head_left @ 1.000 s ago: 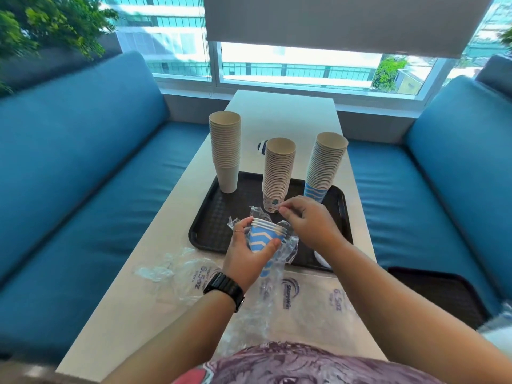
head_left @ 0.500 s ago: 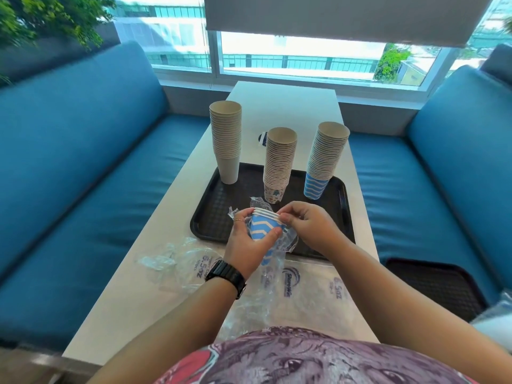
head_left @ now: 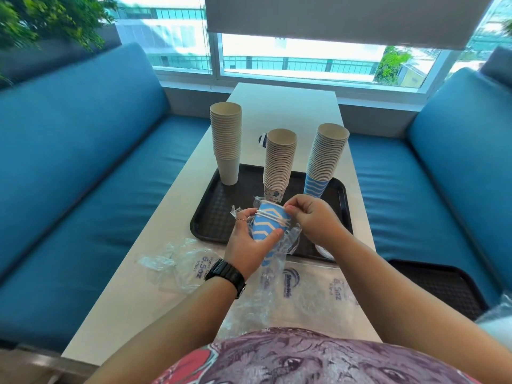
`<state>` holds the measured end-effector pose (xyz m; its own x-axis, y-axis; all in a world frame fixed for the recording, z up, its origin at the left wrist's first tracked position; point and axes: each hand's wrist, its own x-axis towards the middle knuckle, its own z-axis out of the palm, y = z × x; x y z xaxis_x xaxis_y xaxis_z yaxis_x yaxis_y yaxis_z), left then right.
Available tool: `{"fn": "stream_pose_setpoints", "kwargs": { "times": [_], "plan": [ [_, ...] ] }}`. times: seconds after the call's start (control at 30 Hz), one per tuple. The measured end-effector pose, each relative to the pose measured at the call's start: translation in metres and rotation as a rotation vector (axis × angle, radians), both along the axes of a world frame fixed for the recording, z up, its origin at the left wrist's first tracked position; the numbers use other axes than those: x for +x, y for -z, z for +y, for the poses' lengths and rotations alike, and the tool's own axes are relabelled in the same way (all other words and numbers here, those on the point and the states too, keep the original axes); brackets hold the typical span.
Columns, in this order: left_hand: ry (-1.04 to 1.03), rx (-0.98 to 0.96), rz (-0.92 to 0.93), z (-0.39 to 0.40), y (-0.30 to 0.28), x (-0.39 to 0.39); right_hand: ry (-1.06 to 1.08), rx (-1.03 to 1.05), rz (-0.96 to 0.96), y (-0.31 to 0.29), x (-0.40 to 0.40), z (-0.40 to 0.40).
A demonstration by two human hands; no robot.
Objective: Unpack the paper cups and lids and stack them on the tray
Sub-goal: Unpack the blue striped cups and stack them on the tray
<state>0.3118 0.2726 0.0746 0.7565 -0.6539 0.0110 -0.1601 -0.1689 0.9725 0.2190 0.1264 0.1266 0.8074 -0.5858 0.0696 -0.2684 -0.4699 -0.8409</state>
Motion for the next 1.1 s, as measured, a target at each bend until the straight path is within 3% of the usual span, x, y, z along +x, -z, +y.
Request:
{"fn": "stream_pose_setpoints", "kwargs": {
  "times": [0.53,1.1],
  "plan": [
    [-0.018,-0.027,0.059,-0.001,0.009,0.001,0.189,-0.279,-0.082,-0.054,0.01,-0.053],
    [0.001,-0.002,0.123,-0.005,0.008,0.003,0.35,-0.795,-0.011,-0.154,0.033,-0.142]
  ]
}}
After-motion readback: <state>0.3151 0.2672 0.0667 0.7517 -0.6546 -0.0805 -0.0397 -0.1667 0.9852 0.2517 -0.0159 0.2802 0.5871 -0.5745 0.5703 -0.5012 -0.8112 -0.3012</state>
